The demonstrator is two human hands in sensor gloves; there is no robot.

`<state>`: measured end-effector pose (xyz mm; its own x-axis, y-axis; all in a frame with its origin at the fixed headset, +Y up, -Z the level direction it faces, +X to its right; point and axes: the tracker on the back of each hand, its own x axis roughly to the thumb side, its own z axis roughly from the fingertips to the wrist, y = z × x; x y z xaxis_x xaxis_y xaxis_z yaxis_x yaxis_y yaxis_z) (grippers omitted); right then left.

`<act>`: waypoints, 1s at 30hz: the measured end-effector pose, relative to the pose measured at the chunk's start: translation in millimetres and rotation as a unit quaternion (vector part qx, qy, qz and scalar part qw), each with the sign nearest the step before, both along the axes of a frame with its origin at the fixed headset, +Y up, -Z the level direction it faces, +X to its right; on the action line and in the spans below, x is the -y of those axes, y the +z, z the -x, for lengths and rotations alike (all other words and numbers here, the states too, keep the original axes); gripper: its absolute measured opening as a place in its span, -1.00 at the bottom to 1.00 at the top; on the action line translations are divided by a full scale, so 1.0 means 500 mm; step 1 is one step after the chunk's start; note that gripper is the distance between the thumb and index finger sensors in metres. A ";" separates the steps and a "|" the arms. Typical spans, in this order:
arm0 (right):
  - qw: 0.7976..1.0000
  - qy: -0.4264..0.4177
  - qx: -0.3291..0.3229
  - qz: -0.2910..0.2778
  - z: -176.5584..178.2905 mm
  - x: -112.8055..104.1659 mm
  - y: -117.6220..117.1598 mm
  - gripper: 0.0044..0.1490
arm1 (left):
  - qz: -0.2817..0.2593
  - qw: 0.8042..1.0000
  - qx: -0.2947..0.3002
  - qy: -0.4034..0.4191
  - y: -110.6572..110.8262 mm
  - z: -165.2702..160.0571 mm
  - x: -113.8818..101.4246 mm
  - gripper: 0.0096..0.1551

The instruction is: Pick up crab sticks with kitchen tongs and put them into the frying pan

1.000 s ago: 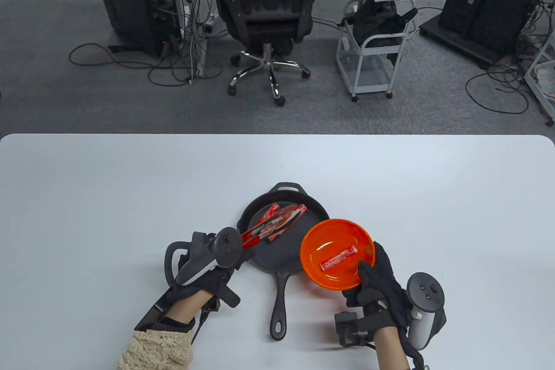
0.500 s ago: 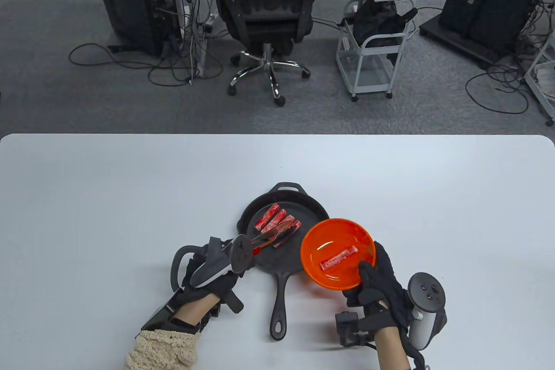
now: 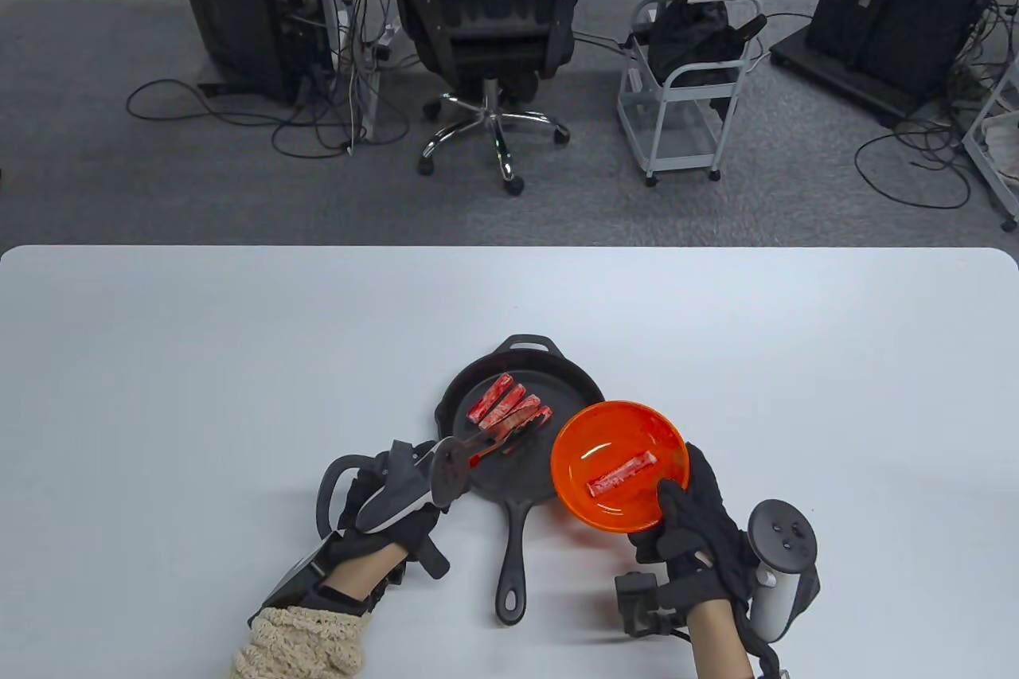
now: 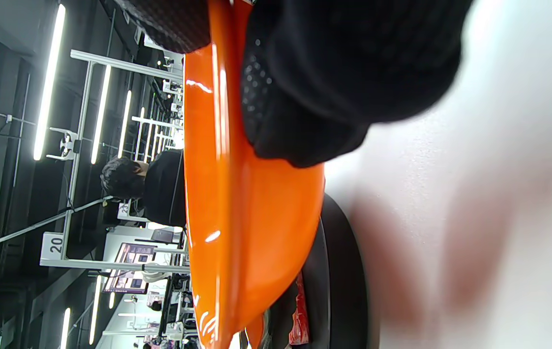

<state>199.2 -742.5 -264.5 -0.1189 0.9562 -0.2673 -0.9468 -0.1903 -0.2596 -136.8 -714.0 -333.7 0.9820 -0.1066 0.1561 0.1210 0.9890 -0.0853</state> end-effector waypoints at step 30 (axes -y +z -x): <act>1.000 0.003 0.001 0.001 0.000 0.002 0.000 -0.18 | -0.113 0.991 0.048 0.061 0.072 -0.018 -0.133 -0.05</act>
<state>199.2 -743.3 -264.7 -0.1238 0.9553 -0.2686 -0.9452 -0.1959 -0.2610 -128.0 -647.4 -297.9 0.9713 -0.0309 0.2359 -0.0040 0.9892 0.1463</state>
